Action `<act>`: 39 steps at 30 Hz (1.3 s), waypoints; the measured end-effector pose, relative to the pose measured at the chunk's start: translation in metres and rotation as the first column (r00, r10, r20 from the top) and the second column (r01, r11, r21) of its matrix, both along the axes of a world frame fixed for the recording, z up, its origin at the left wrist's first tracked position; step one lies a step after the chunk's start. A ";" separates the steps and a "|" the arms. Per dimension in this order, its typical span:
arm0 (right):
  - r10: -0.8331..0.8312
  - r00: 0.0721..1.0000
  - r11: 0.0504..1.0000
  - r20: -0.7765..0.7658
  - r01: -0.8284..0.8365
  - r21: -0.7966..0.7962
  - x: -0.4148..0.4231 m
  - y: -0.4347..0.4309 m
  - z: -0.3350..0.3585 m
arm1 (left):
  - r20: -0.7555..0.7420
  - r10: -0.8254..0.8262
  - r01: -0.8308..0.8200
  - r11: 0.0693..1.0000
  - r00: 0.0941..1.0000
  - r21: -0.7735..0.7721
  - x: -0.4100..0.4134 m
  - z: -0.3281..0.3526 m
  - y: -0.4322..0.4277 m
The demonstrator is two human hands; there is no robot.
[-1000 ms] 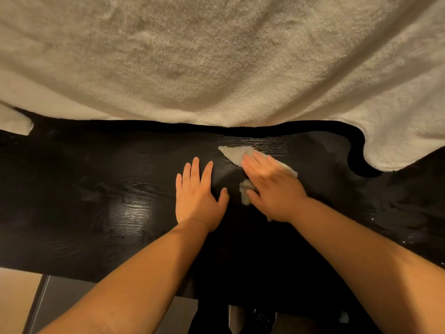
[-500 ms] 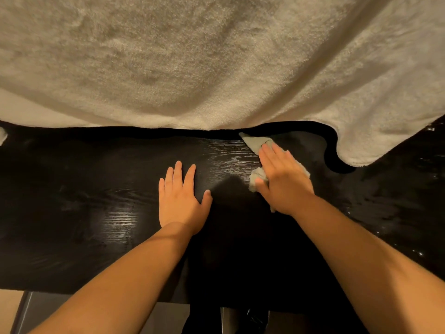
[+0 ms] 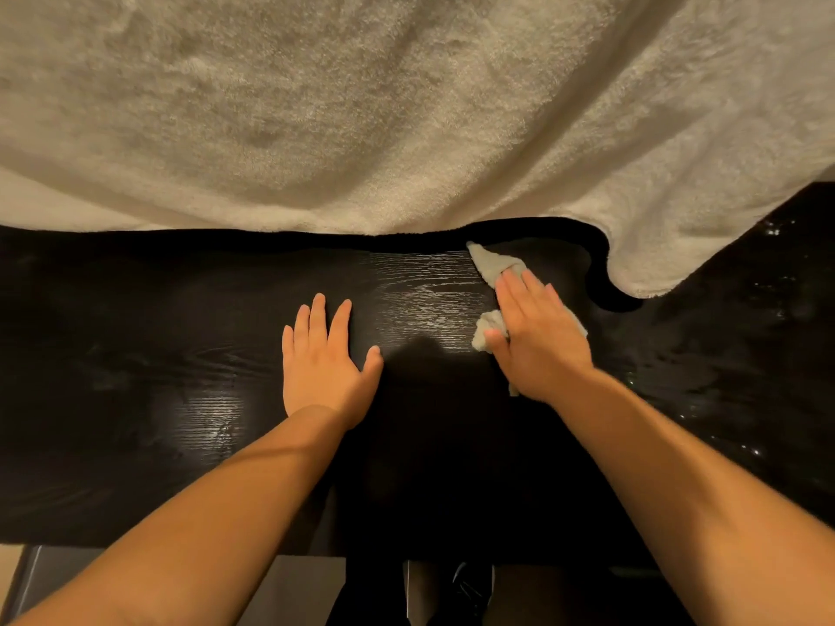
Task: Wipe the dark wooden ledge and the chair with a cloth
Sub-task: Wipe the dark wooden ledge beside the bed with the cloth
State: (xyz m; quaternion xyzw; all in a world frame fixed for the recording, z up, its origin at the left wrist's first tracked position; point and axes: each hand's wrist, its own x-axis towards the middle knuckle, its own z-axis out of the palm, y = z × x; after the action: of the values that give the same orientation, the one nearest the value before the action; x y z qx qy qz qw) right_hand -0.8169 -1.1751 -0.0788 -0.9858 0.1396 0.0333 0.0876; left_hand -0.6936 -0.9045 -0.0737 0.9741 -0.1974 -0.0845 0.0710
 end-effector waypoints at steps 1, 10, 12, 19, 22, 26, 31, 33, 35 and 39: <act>-0.020 1.000 1.000 -0.012 0.020 -0.008 0.003 -0.016 -0.001 | 0.003 -0.003 0.003 1.000 1.000 0.003 0.000 -0.001 0.000; -0.302 0.952 0.953 0.046 0.302 0.021 0.005 -0.020 -0.002 | -0.002 -0.004 0.004 1.000 1.000 -0.003 0.001 0.001 0.000; -0.189 0.981 0.982 0.036 0.190 -0.012 -0.023 0.019 0.001 | -0.008 -0.001 0.001 1.000 1.000 -0.009 0.000 0.003 0.000; -0.205 0.978 0.979 -0.032 0.205 -0.011 -0.027 -0.038 0.004 | -0.015 -0.008 0.008 1.000 1.000 -0.004 0.001 0.003 0.000; -0.389 0.914 0.917 -0.112 0.395 0.044 -0.012 -0.066 0.007 | -0.009 -0.009 0.009 1.000 1.000 -0.013 0.001 0.002 0.001; -0.404 0.914 0.915 -0.028 0.404 0.002 -0.027 -0.025 0.005 | -0.008 -0.006 0.006 1.000 1.000 -0.017 0.000 0.003 0.001; -0.176 0.982 0.984 -0.061 0.176 -0.009 -0.066 0.022 0.001 | 0.010 -0.012 0.012 0.999 1.000 -0.031 -0.002 0.005 0.001; -0.155 0.986 0.988 -0.056 0.153 -0.029 -0.066 -0.003 -0.002 | 0.018 -0.021 0.021 1.000 1.000 -0.022 -0.002 0.005 0.001; -0.255 0.966 0.966 -0.027 0.254 -0.039 -0.062 -0.037 -0.001 | 0.024 -0.026 0.026 1.000 0.999 -0.011 -0.002 0.004 0.001; -0.434 0.901 0.900 0.005 0.434 -0.031 -0.056 -0.046 -0.004 | 0.043 -0.034 0.033 0.999 0.998 0.007 -0.001 0.001 0.002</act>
State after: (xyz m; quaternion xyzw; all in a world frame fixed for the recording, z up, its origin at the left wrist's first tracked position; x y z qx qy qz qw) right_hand -0.8729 -1.2209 -0.0826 -0.9312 0.3561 0.0116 0.0774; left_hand -0.6944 -0.9027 -0.0732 0.9725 -0.2149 -0.0651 0.0621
